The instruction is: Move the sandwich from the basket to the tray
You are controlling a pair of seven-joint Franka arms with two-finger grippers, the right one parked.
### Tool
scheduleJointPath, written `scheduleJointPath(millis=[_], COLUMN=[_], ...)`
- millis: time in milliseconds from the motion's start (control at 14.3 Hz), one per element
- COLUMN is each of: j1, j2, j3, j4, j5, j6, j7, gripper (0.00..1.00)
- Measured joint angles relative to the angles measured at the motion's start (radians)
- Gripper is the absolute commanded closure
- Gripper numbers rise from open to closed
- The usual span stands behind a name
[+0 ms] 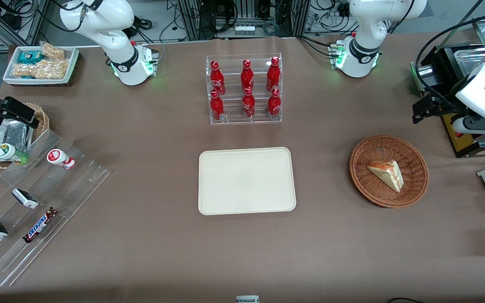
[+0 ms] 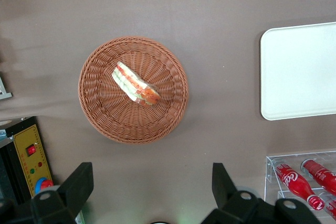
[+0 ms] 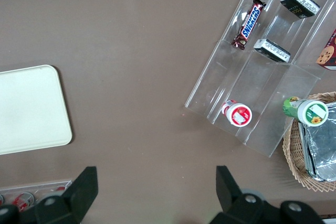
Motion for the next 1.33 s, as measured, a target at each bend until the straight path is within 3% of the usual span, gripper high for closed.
scheduleJointPath(millis=[1326], j1=[0.003], j2=[0.020], j3=[0.005], j4=[-0.048], j5=[0.002], j6=[-0.025], j7=[-0.007], gripper=[0.00])
